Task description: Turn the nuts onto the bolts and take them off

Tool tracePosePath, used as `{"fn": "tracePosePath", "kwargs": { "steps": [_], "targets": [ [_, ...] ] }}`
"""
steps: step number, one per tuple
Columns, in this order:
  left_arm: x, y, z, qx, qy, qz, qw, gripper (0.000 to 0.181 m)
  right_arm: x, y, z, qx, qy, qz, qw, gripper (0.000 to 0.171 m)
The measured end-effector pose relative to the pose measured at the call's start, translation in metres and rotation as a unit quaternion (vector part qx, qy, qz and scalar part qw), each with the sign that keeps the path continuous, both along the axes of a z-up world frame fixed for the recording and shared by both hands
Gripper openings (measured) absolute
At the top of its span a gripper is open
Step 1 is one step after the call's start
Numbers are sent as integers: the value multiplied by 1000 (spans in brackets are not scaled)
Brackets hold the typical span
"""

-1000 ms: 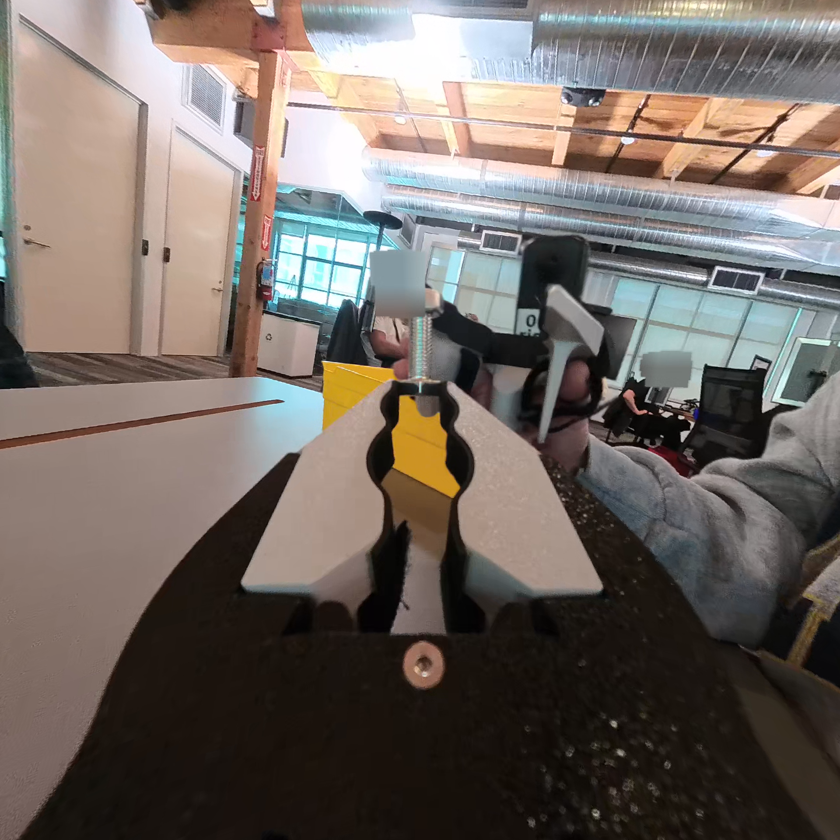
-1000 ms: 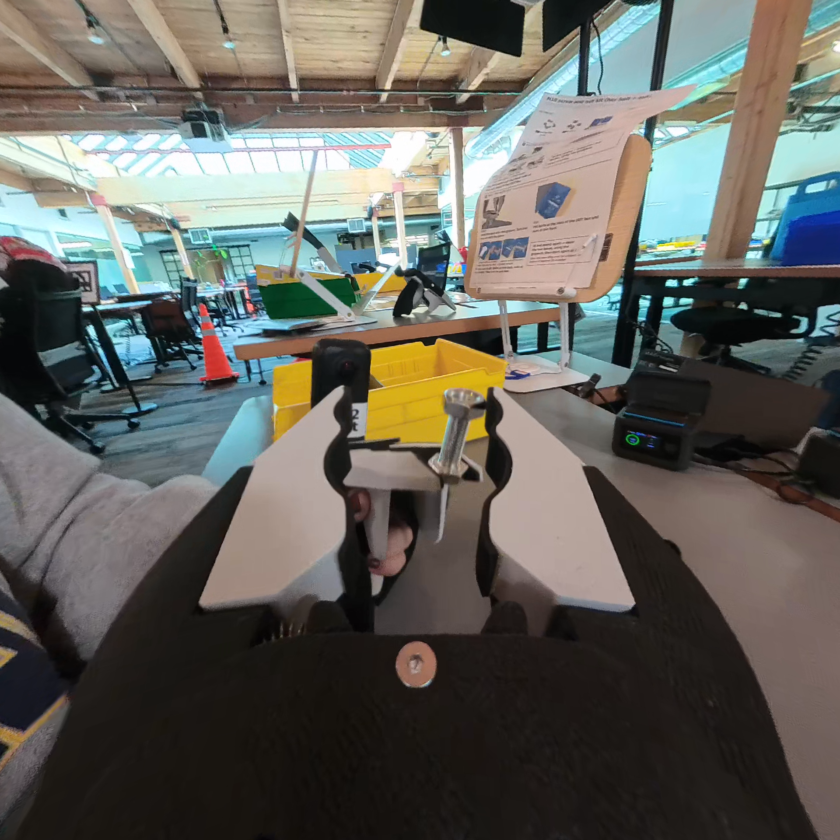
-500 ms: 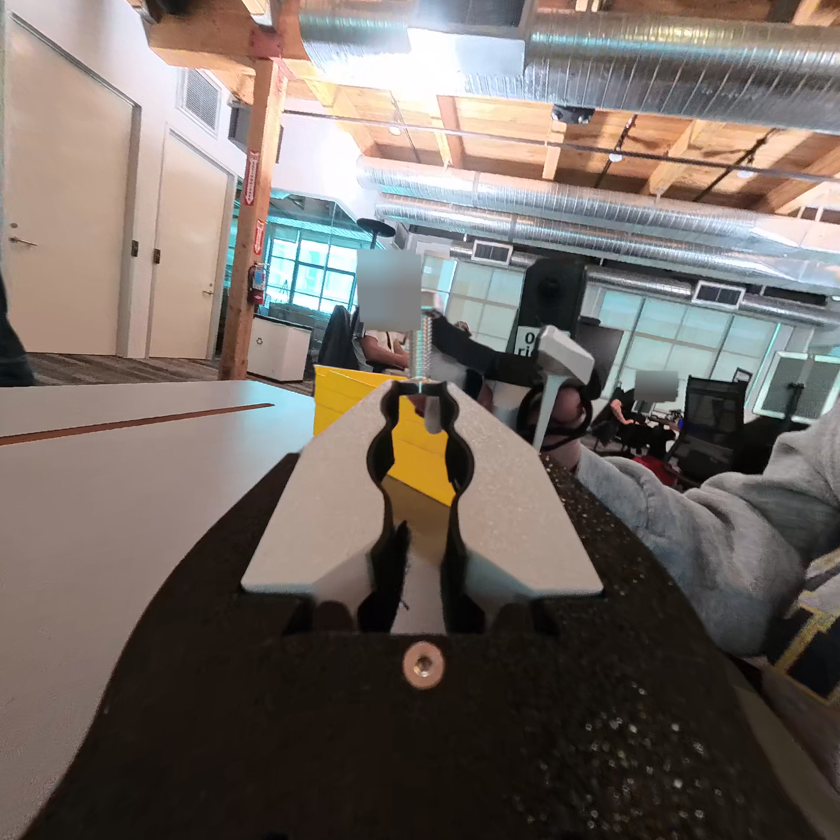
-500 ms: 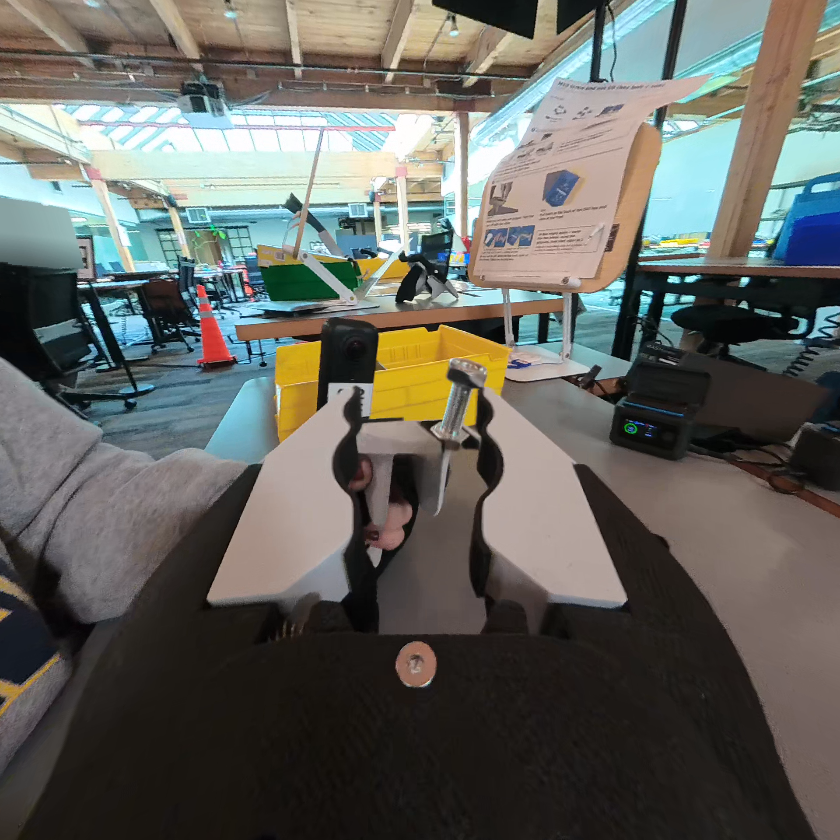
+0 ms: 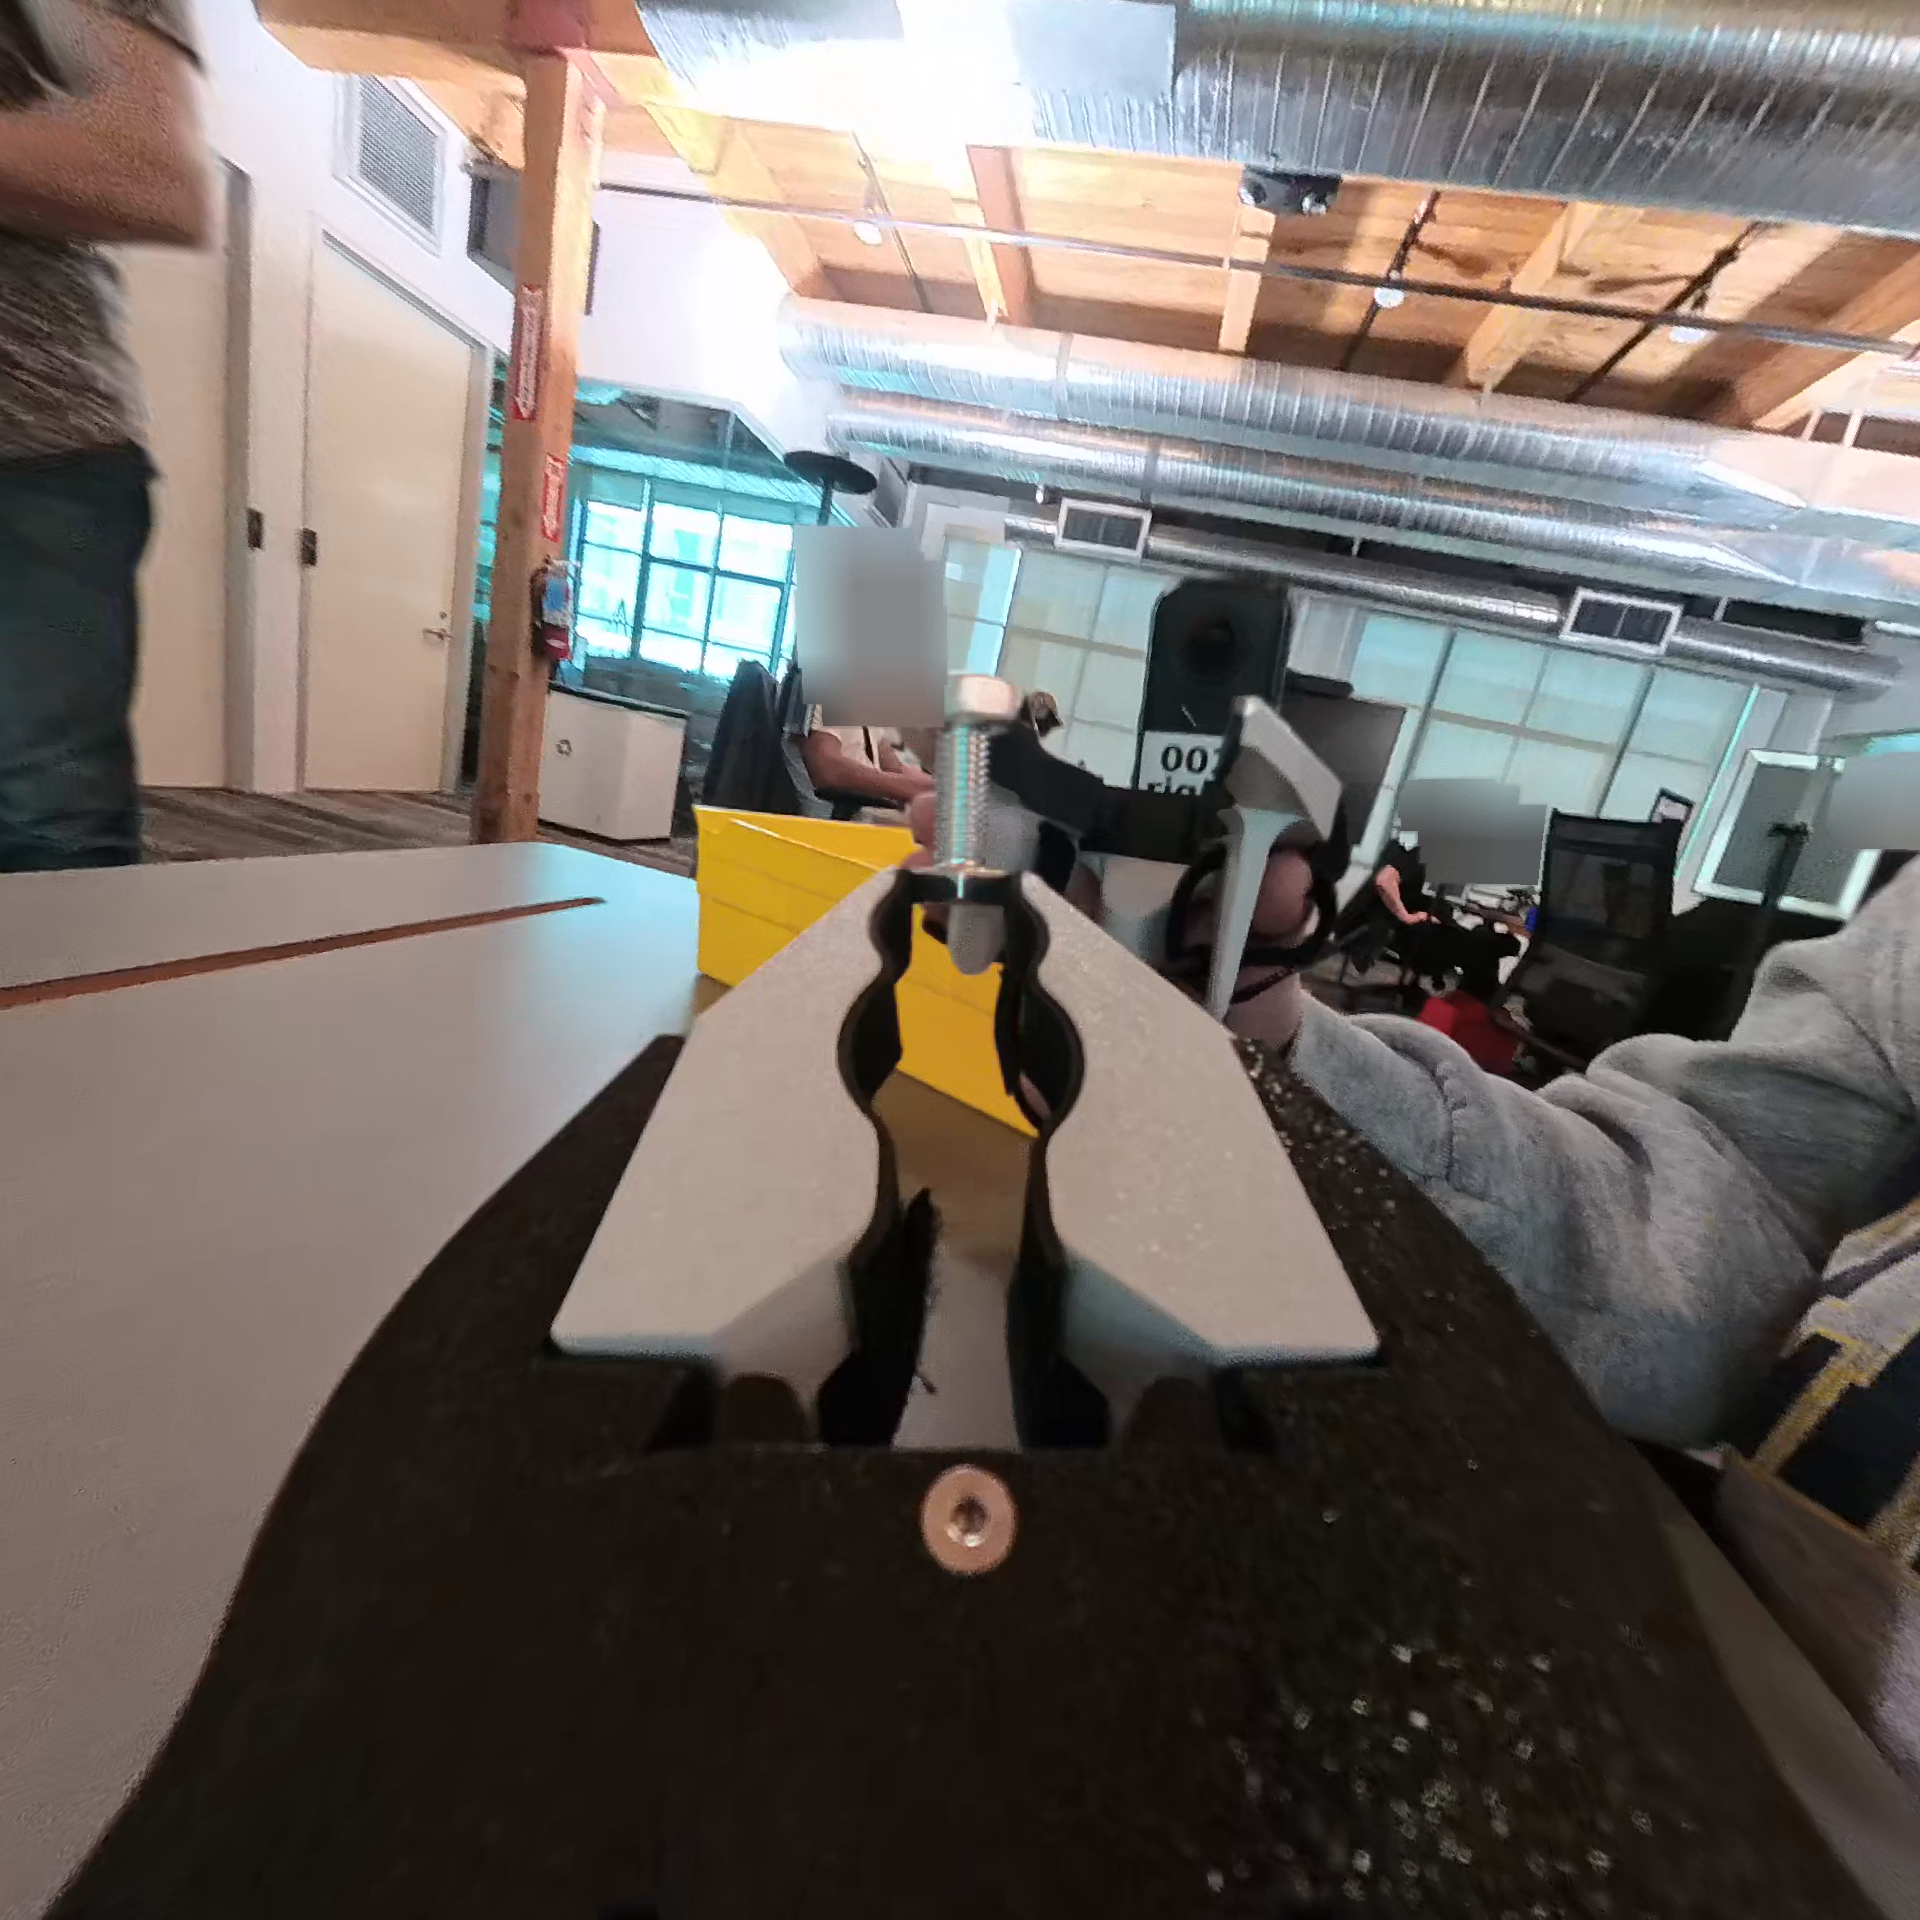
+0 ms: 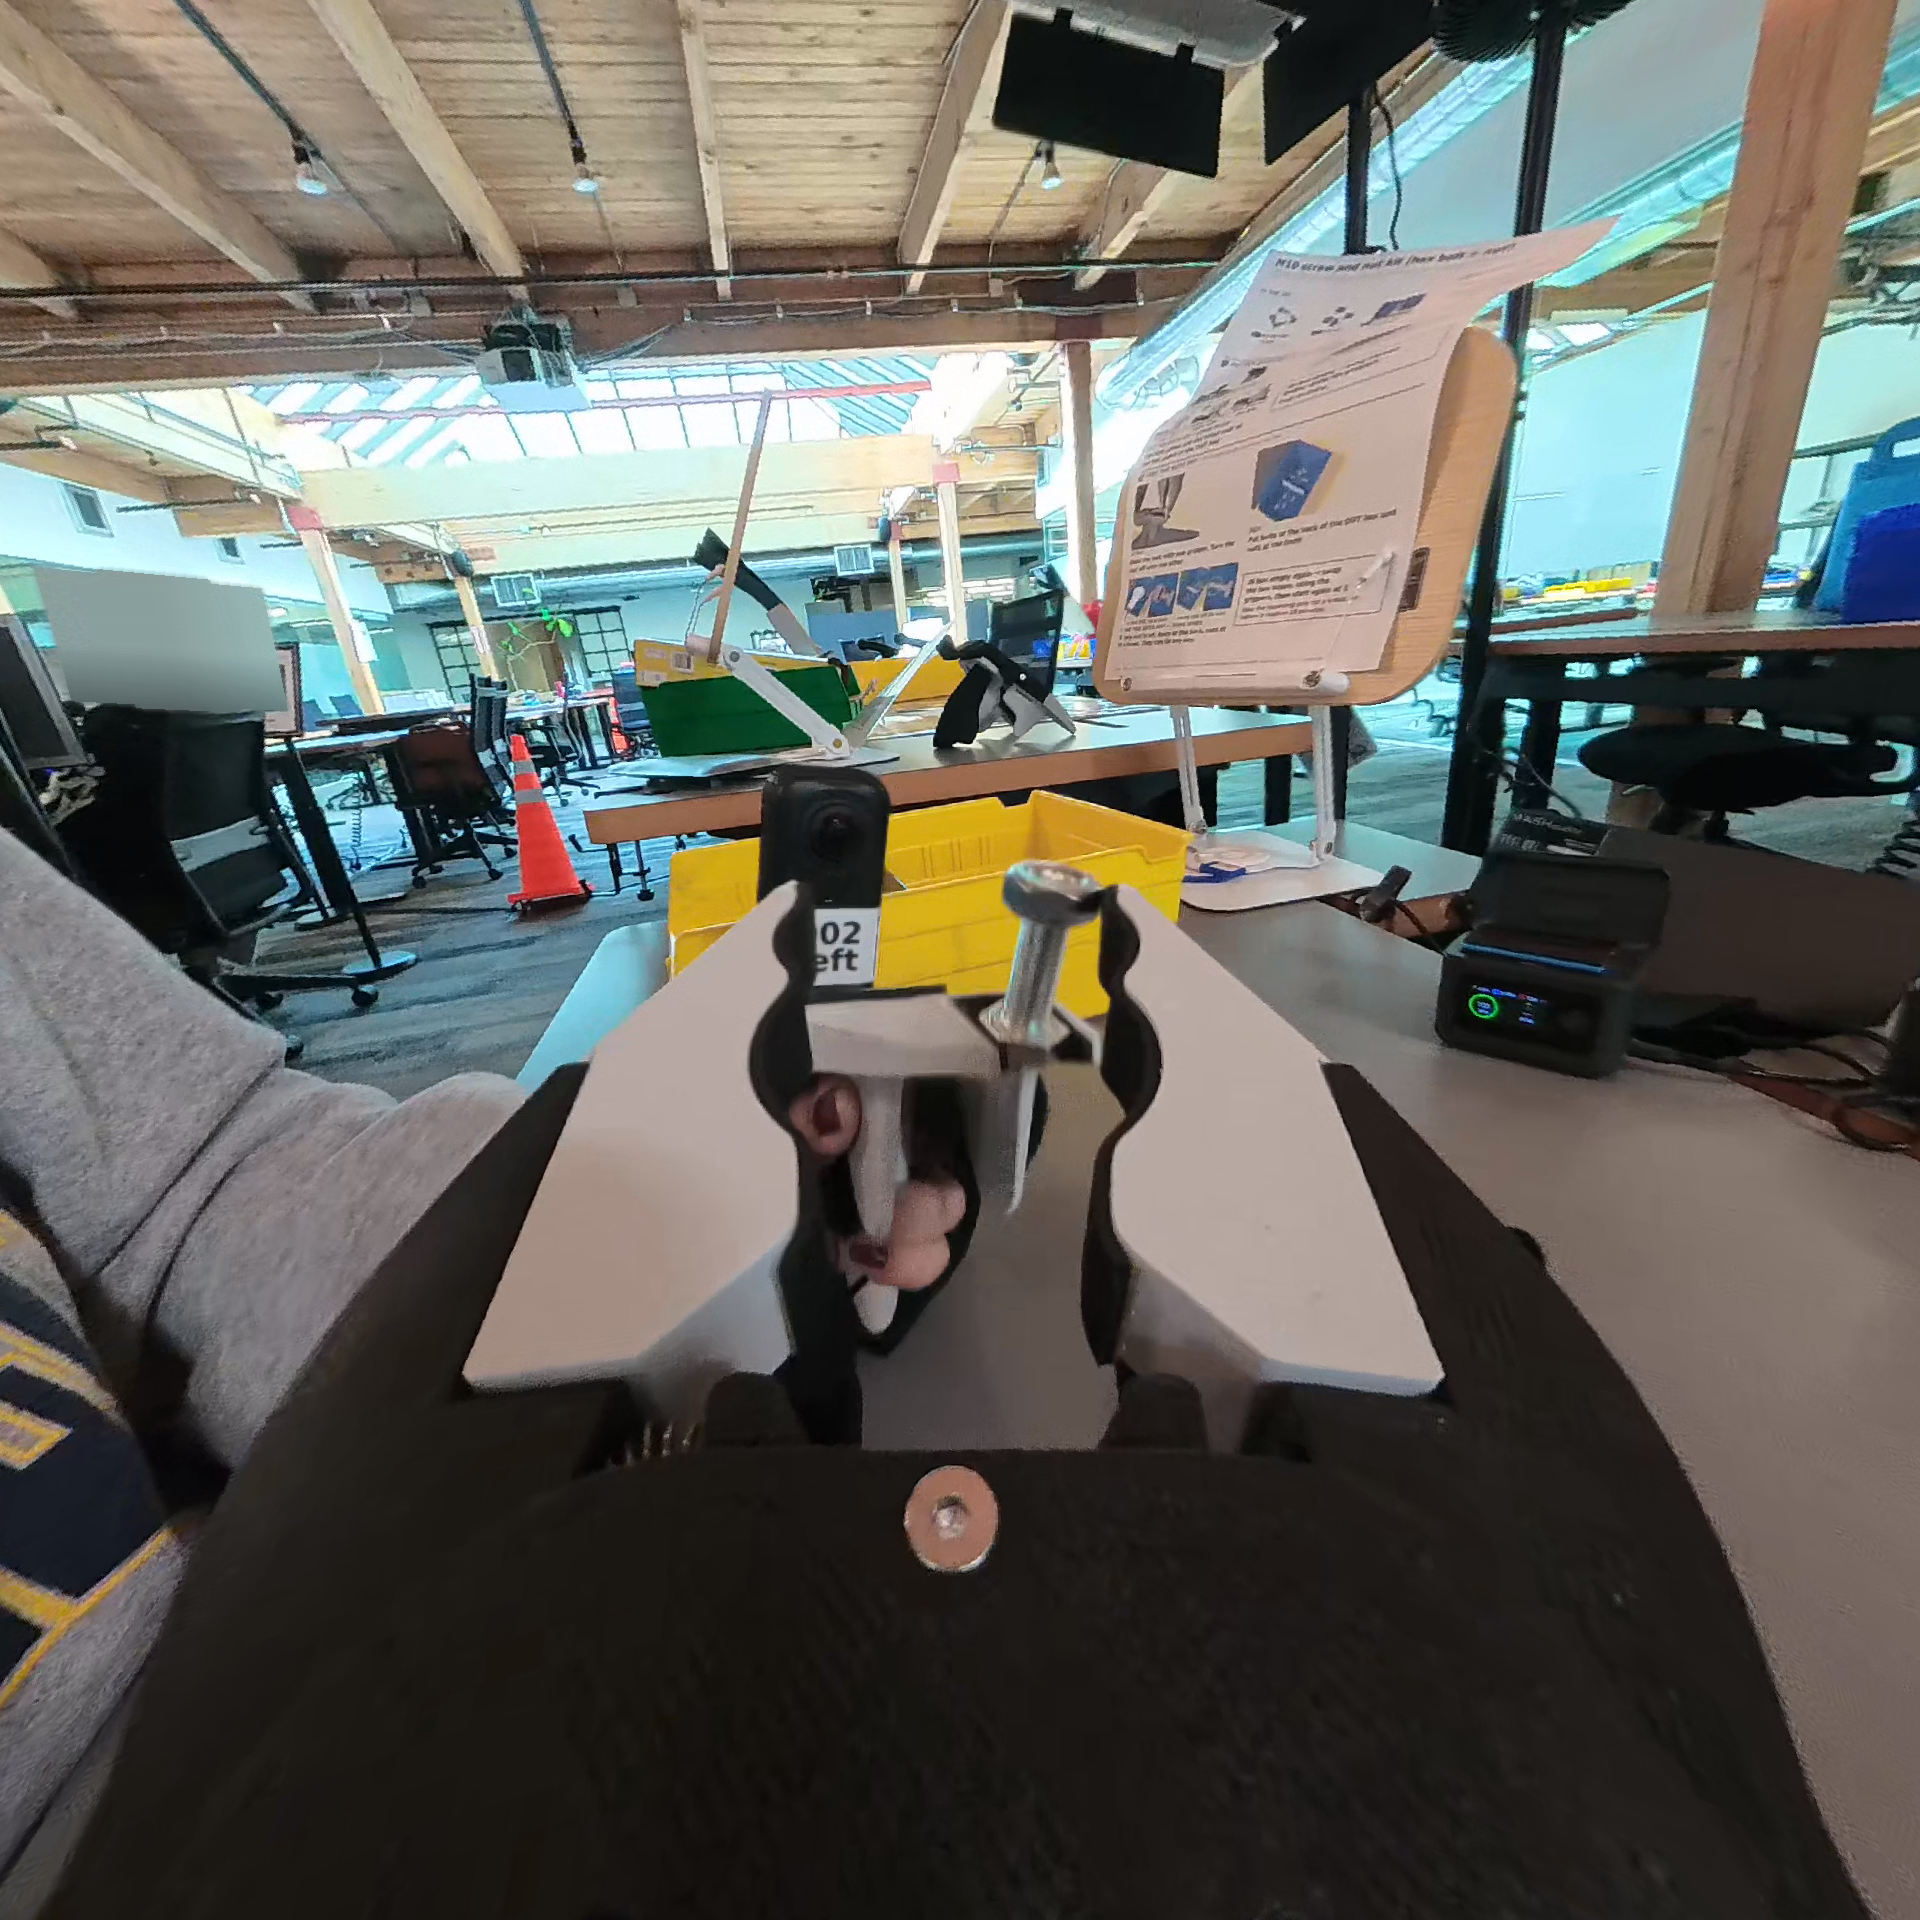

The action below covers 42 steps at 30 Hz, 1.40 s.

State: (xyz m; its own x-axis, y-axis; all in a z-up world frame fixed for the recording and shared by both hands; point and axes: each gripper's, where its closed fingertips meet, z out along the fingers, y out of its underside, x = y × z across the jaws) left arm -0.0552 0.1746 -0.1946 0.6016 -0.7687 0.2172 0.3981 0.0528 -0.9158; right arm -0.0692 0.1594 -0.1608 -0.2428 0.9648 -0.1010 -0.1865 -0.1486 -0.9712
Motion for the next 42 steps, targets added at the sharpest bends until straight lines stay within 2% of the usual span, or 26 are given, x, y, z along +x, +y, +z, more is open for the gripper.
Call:
{"fn": "tracePosePath", "kwargs": {
  "steps": [3, 6, 9, 13, 15, 16, 19, 23, 27, 29, 32, 35, 37, 41, 42],
  "targets": [
    [-10, 1, 1, -5, -13, 5, 1000, 14, 6, 11, 4, -18, 9, -13, 1000, 53],
    [8, -5, -1, -7, 7, -38, 999, 15, 3, 8, 5, -19, 13, -14, 1000, 59],
    [25, -7, -6, -13, 28, -67, 997, 15, -2, -3, 1, -6, 5, 3, 1000, 58],
    [3, -2, 0, -7, -5, -18, 1000, 14, 0, -5, -3, -3, -5, 18, 1000, 57],
    [-14, 1, 2, -13, -24, 7, 1000, 14, 5, -2, -1, -14, 1, 27, 1000, 47],
    [-17, 1, 2, -16, -29, 5, 999, 14, 4, 3, 0, -23, 3, 15, 1000, 53],
    [-1, -6, 3, -18, -24, -49, 998, 15, 0, 3, -1, -24, 8, 6, 1000, 62],
    [33, -12, -8, -35, 18, -113, 993, 15, -4, -11, -1, -22, 15, 34, 999, 66],
    [7, -4, -1, -25, -11, -51, 998, 15, 0, -9, -4, -12, 4, 36, 999, 66],
    [-13, 0, 1, -27, -25, -9, 999, 14, 5, -4, -4, -19, 5, 39, 999, 57],
    [-6, -2, -3, -38, -11, -37, 999, 15, 4, 4, 0, -29, 16, 17, 999, 63],
    [27, -11, -11, -49, 23, -108, 993, 15, 0, -4, -2, -21, 13, 27, 999, 66],
    [38, -12, -13, -53, 30, -122, 991, 15, -2, -11, -3, -16, 12, 39, 999, 66],
    [-1, -2, 0, -38, -42, -51, 997, 15, 0, -7, -5, -16, 4, 37, 999, 69],
    [-14, 0, 2, -36, -58, -27, 997, 14, 3, -6, -4, -23, 8, 45, 999, 62]
  ]
}}
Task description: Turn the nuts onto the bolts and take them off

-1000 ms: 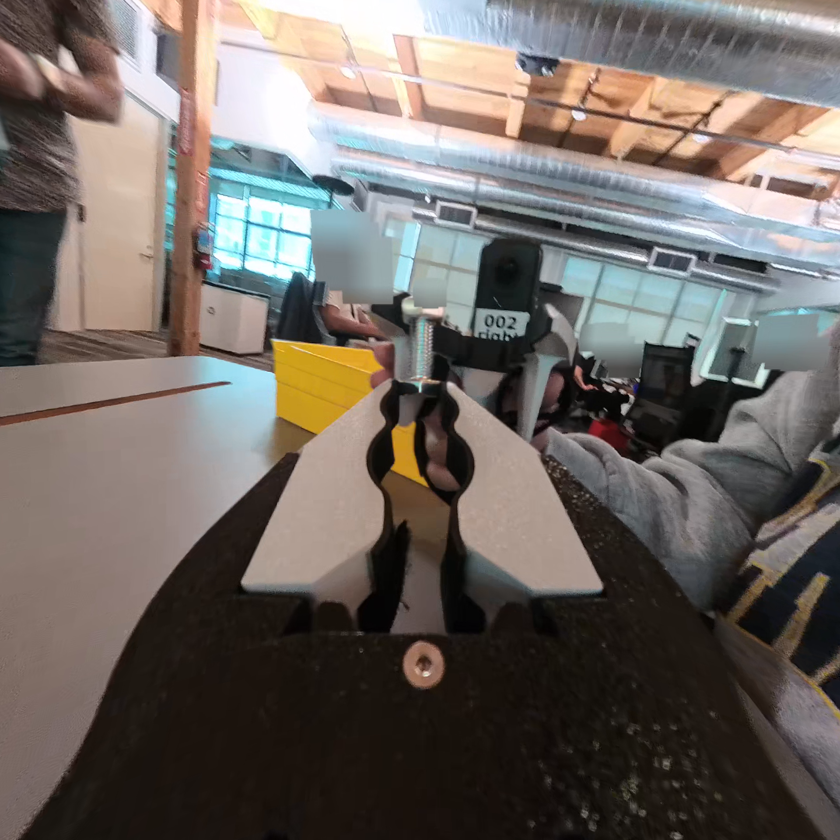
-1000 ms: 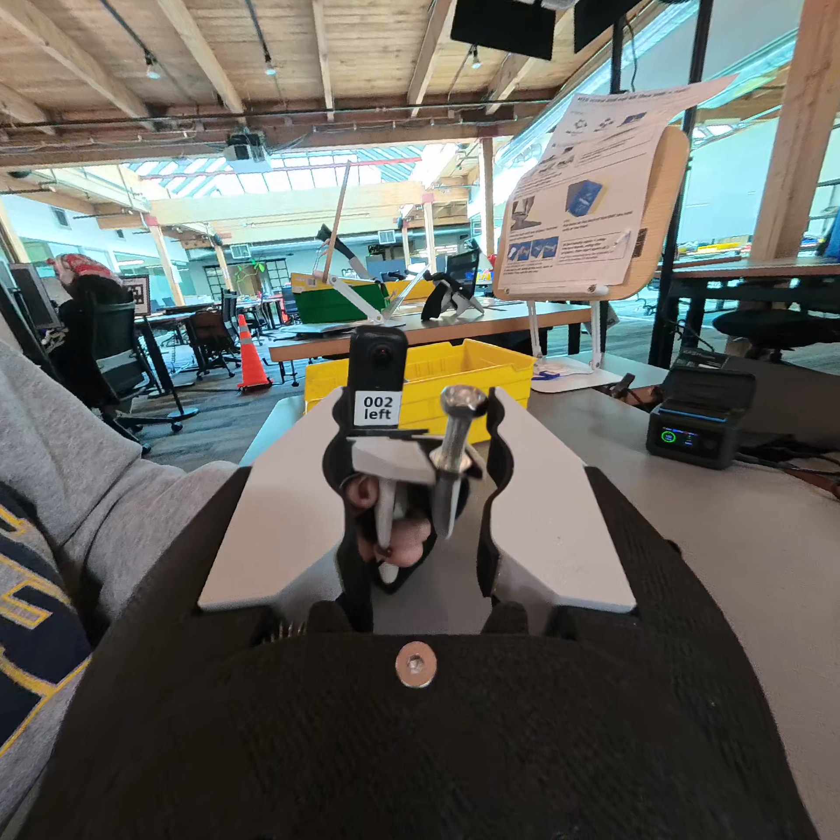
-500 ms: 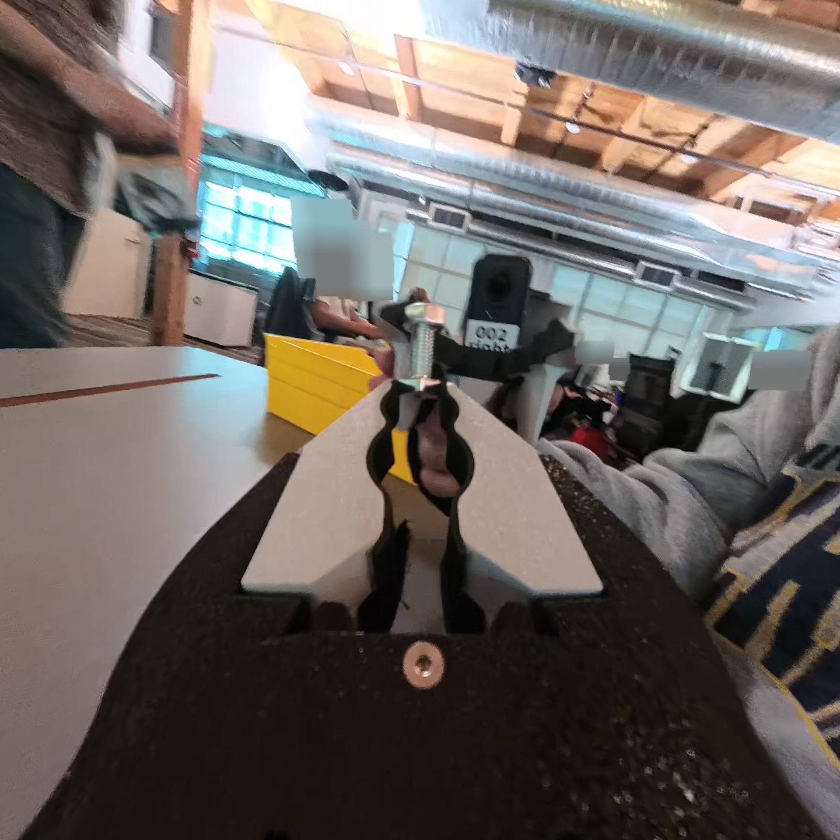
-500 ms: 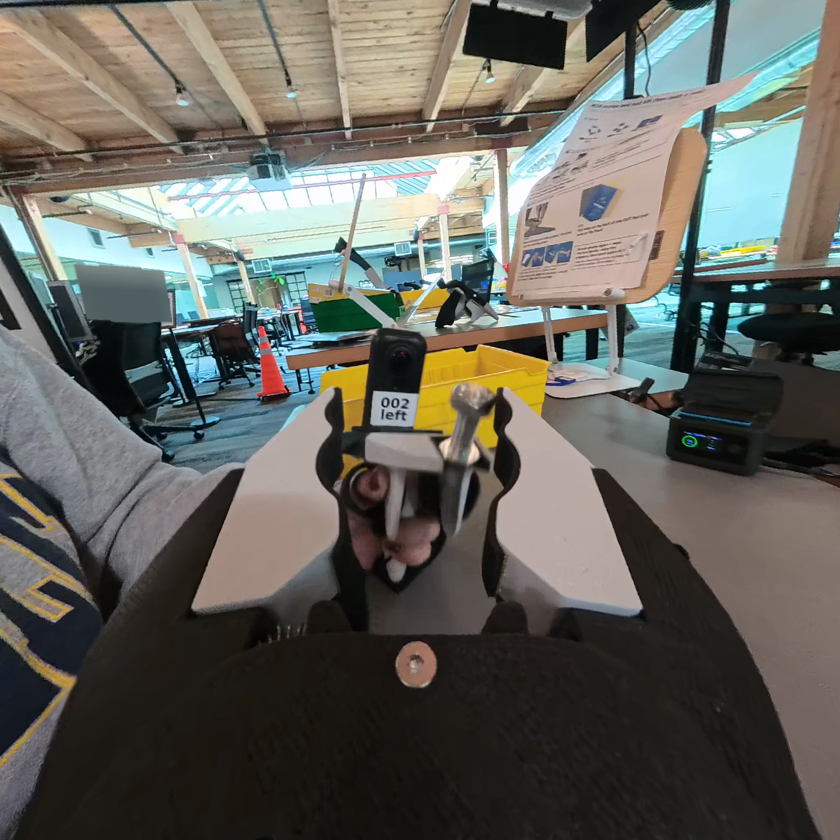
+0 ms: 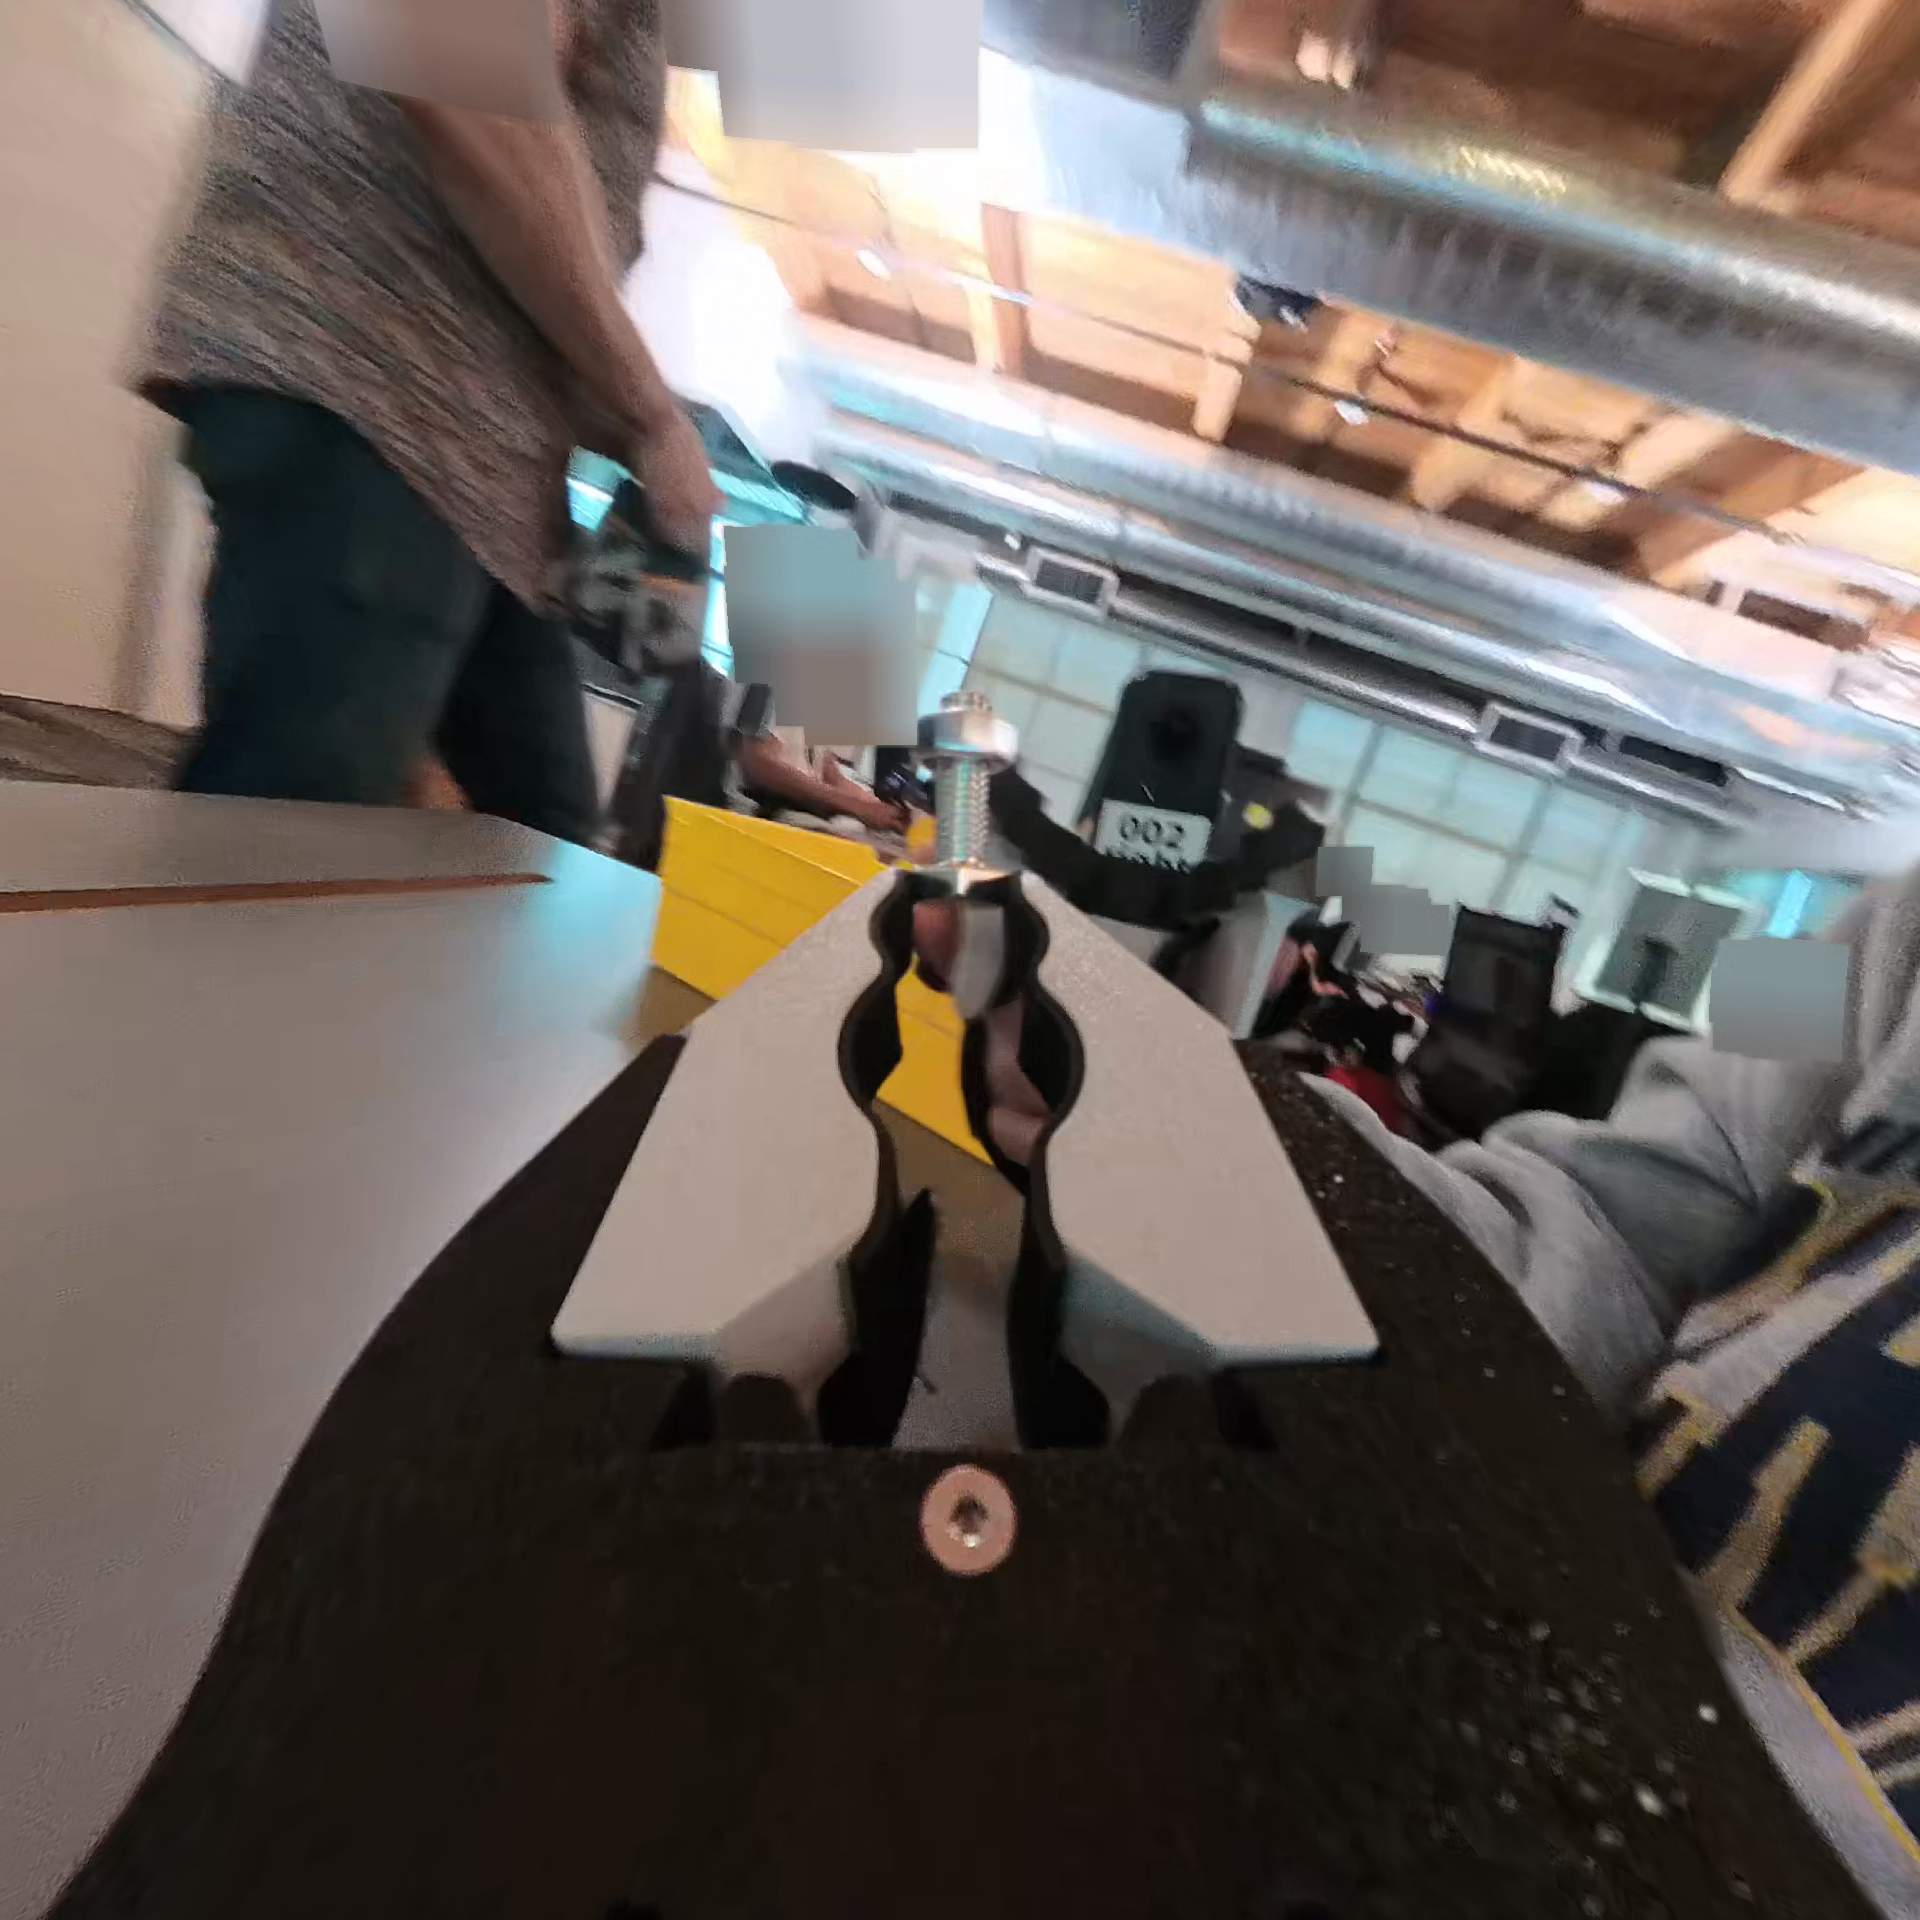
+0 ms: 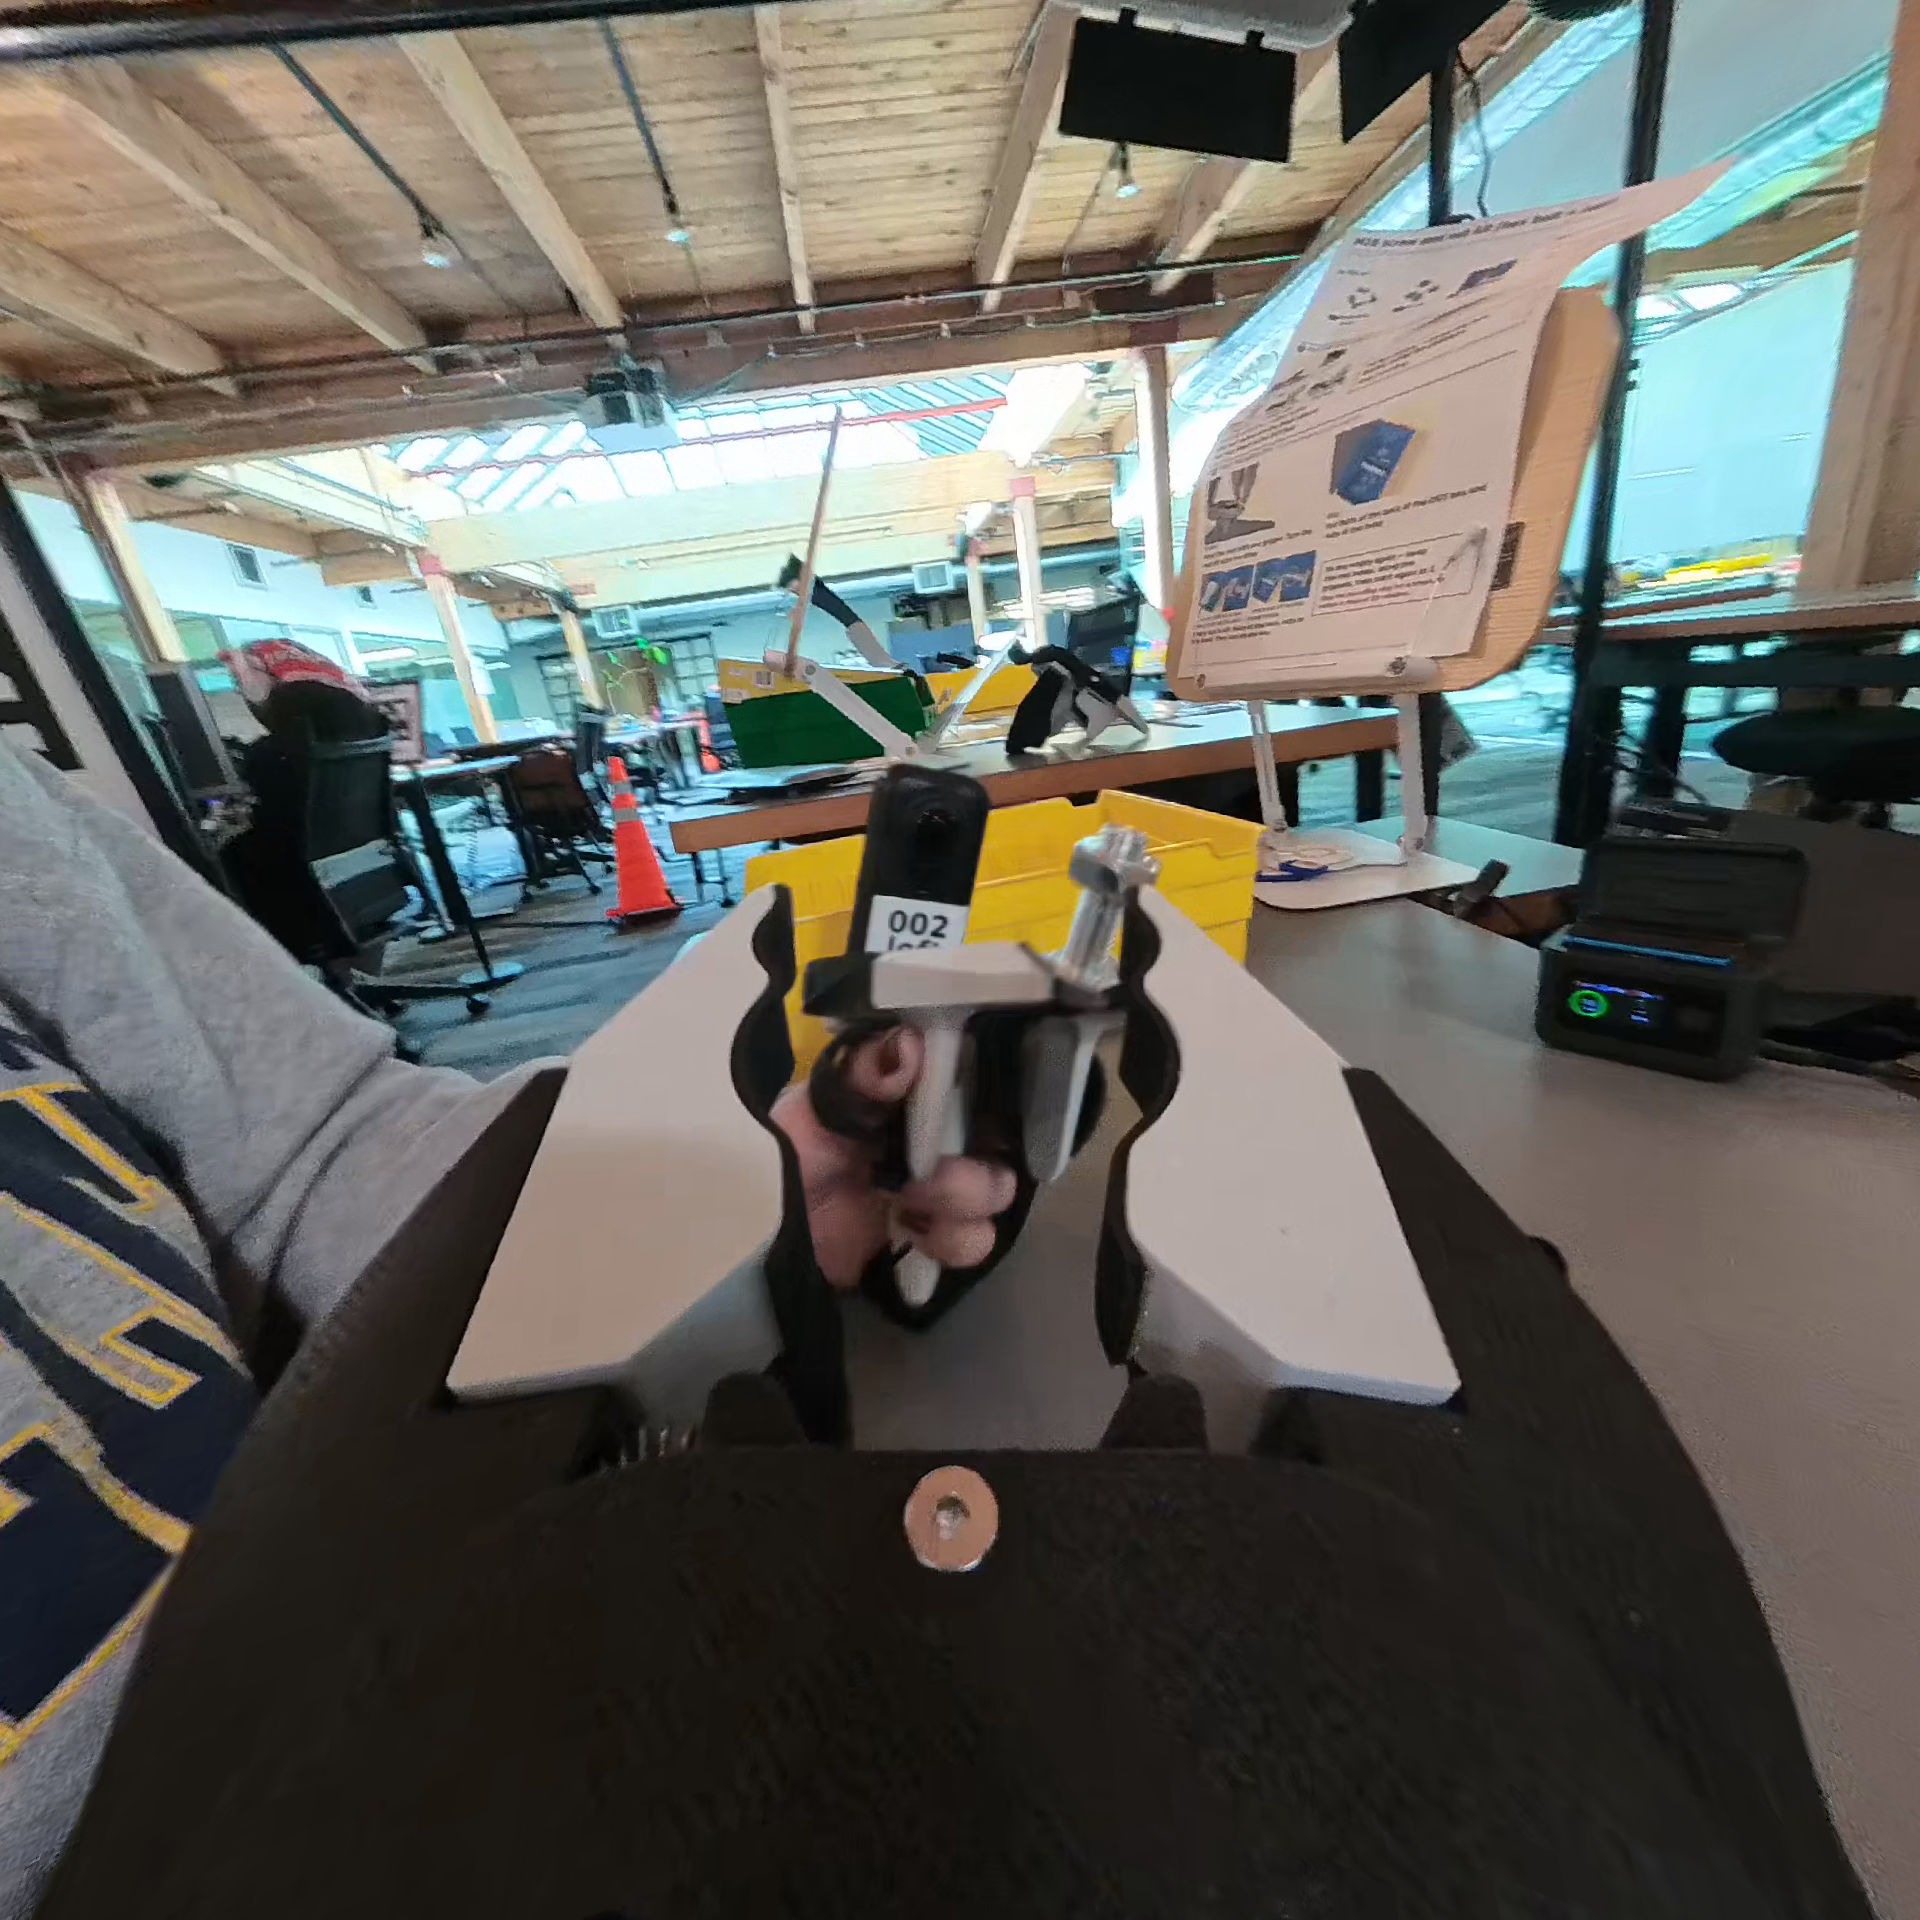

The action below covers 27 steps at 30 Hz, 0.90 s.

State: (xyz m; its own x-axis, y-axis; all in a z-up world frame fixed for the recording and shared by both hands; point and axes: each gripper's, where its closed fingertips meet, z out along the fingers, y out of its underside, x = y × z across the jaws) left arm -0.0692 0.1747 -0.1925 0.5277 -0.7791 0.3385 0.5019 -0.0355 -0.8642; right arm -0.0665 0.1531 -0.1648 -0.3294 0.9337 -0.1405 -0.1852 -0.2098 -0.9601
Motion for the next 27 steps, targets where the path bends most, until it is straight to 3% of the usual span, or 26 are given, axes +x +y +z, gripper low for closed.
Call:
{"fn": "tracePosePath", "kwargs": {
  "steps": [3, 8, 13, 15, 17, 23, 27],
  "targets": [
    [-6, -1, 1, -2, -3, -3, 1000, 14, -1, 7, 1, -11, 4, -19, 1000, 68],
    [48, -13, -12, -18, 54, -116, 992, 15, -6, -4, 2, -2, 12, -9, 1000, 73],
    [13, -3, 0, -6, -3, -39, 999, 15, -5, -5, -2, -3, 1, 3, 1000, 75],
    [-12, 2, 2, -10, -20, 11, 1000, 15, -1, -3, -1, -14, 6, 13, 1000, 64],
    [-14, 0, 3, -13, -27, -4, 1000, 14, -2, 2, 0, -19, 11, -5, 1000, 69],
    [41, -10, -9, -32, 27, -119, 992, 15, -6, -9, 2, -10, 23, 4, 1000, 74],
    [11, 0, -2, -22, -8, -50, 998, 15, -5, -5, 1, -14, 17, 2, 1000, 79]
  ]
}}
